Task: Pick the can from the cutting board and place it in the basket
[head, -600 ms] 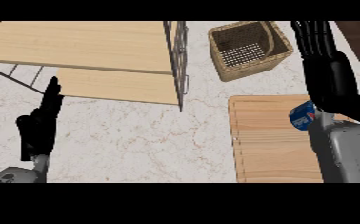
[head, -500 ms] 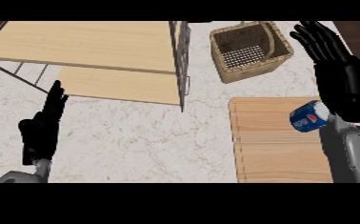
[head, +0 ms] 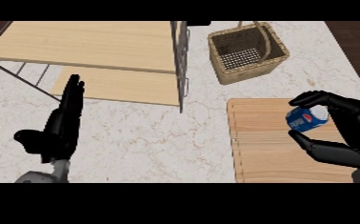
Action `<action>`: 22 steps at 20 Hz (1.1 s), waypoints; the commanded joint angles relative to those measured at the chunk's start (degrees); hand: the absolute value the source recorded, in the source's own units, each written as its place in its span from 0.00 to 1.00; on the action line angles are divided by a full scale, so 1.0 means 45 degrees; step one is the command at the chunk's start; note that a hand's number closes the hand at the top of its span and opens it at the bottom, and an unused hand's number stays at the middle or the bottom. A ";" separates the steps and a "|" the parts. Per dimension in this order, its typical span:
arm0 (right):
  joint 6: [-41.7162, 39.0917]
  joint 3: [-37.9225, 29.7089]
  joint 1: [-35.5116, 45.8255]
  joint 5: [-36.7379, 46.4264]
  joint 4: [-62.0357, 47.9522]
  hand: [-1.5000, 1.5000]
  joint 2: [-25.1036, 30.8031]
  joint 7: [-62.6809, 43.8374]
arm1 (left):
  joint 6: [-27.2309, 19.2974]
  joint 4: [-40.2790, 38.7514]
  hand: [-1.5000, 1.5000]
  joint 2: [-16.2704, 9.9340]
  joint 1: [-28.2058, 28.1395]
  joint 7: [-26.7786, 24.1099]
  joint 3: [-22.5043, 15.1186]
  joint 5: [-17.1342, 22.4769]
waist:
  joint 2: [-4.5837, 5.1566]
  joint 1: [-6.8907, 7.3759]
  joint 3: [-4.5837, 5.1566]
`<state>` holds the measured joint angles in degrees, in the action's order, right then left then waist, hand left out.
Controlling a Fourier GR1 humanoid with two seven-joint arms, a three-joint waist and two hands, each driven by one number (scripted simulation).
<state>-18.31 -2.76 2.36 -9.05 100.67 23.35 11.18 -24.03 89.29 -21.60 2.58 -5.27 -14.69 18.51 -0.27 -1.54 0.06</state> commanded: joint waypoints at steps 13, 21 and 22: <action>0.1168 -0.2649 -0.1552 0.5627 0.4164 0.00 0.4832 -0.8438 | 0.0022 0.1105 0.50 0.0534 -0.0364 -0.0214 -0.0266 -0.0101 | -0.0023 0.0105 0.0060; -0.3473 -0.3465 -0.0213 -0.0050 0.5636 0.00 0.7145 -1.2609 | 0.0023 0.1210 0.50 0.0702 -0.0259 0.0069 -0.0383 -0.0354 | -0.0007 0.0218 0.0032; -0.3693 -0.3291 0.0202 -0.0526 0.5279 0.00 0.7423 -1.3027 | 0.0001 0.1420 0.50 0.0489 -0.0003 0.0505 -0.0409 -0.0510 | 0.0021 0.0328 0.0023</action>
<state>-28.47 -16.79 -0.01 -1.49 122.94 52.85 -39.06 -23.32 94.90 -19.77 2.03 -4.19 -15.76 17.63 -0.27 -0.54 0.23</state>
